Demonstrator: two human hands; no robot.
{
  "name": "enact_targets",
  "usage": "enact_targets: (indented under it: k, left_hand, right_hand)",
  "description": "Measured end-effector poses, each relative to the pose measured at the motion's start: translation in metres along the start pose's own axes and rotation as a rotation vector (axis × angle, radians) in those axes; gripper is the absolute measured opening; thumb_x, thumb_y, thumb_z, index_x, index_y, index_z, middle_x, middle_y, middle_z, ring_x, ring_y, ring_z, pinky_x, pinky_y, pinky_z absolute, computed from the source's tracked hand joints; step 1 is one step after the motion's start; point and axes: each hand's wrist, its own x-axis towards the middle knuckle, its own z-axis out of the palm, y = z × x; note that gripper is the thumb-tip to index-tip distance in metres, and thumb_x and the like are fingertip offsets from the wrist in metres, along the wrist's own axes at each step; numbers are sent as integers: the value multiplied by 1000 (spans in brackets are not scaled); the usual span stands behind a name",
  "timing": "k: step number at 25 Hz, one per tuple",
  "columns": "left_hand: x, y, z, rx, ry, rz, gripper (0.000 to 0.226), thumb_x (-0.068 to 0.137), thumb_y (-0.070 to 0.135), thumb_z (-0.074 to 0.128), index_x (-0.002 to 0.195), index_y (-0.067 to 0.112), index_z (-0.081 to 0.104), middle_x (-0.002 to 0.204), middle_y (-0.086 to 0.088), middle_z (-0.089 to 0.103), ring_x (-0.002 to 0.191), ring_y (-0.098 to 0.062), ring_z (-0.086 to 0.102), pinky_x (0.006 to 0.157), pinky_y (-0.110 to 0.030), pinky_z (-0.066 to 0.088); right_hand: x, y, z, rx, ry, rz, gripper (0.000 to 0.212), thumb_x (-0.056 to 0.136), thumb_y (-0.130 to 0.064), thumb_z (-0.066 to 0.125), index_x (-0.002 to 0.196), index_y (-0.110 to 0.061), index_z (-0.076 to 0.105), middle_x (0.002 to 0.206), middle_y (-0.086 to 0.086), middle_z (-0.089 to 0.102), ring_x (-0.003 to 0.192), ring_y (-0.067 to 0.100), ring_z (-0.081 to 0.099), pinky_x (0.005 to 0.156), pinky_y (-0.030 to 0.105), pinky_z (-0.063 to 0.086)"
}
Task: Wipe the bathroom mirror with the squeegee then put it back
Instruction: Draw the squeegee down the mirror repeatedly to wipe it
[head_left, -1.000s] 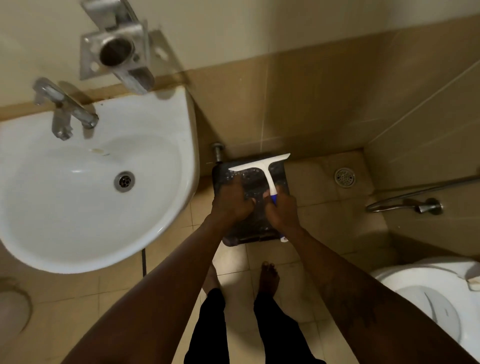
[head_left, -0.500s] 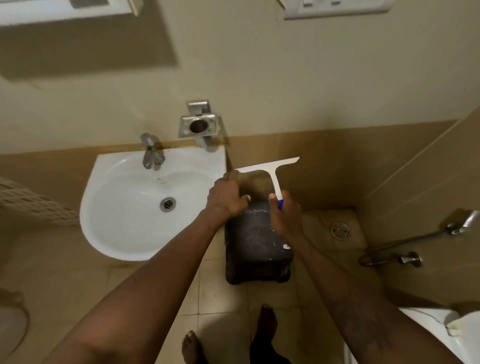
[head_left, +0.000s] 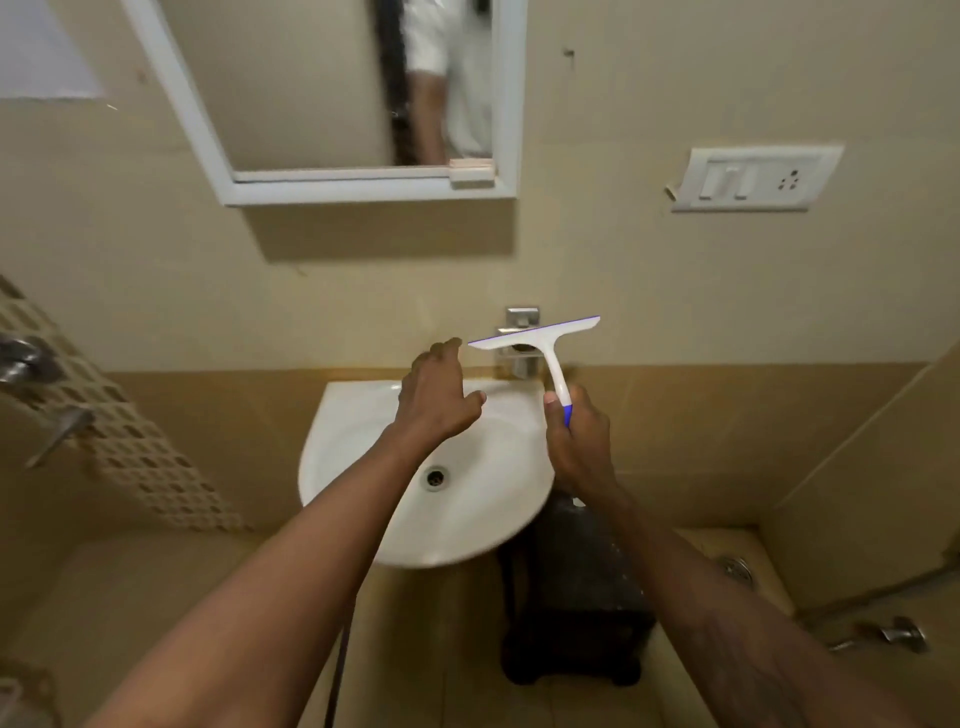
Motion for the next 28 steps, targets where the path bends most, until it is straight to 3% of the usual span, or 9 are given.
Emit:
enact_targets:
  k: [4, 9, 14, 19, 24, 26, 28]
  left_hand:
    - [-9, -44, -77, 26, 152, -1, 86, 90, 35, 72, 160, 14, 27, 158, -8, 41, 148, -34, 38, 118, -47, 37]
    - [8, -69, -166, 13, 326, -11, 92, 92, 41, 72, 164, 17, 20, 173, -13, 22, 161, -35, 20, 130, -50, 24]
    - [38, -63, -251, 45, 585, 54, 87, 87, 40, 75, 157, 12, 32, 163, -15, 36, 153, -38, 34, 125, -51, 33]
    - [61, -46, -315, 66, 704, 101, 89, 87, 40, 75, 159, 15, 30, 169, -16, 30, 158, -34, 29, 128, -50, 29]
    - [90, -30, -365, 62, 771, 216, 86, 89, 40, 74, 159, 17, 31, 170, -12, 29, 160, -31, 25, 130, -52, 25]
    - [104, -25, -384, 47, 801, 266, 82, 89, 41, 74, 157, 16, 33, 166, -11, 34, 157, -32, 31, 128, -54, 28]
    - [116, -23, -404, 52, 840, 324, 77, 88, 44, 72, 151, 16, 38, 157, -10, 44, 148, -32, 43, 122, -56, 37]
  right_hand:
    - [-8, -73, 31, 45, 38, -106, 24, 107, -36, 46, 90, -19, 48, 67, -2, 54, 62, 17, 52, 56, 33, 33]
    - [10, -154, 54, 105, 129, -273, 30, 105, -43, 44, 81, -25, 39, 56, -7, 41, 52, 12, 42, 48, 22, 30]
    - [59, -221, 58, 156, 202, -427, 27, 105, -39, 45, 83, -24, 42, 55, -5, 42, 52, 15, 44, 47, 22, 29]
    - [113, -291, 45, 184, 305, -567, 19, 107, -30, 50, 98, -14, 56, 61, -5, 48, 54, 14, 46, 54, 33, 29]
    - [169, -368, 21, 189, 467, -658, 24, 106, -32, 46, 120, -17, 60, 92, 7, 65, 80, 25, 61, 69, 37, 50]
    - [188, -394, 14, 174, 527, -666, 27, 108, -35, 45, 114, -15, 61, 85, -3, 62, 74, 16, 62, 64, 37, 54]
    - [203, -418, 9, 177, 595, -665, 28, 109, -36, 44, 107, -12, 59, 77, -10, 58, 67, 5, 60, 55, 28, 51]
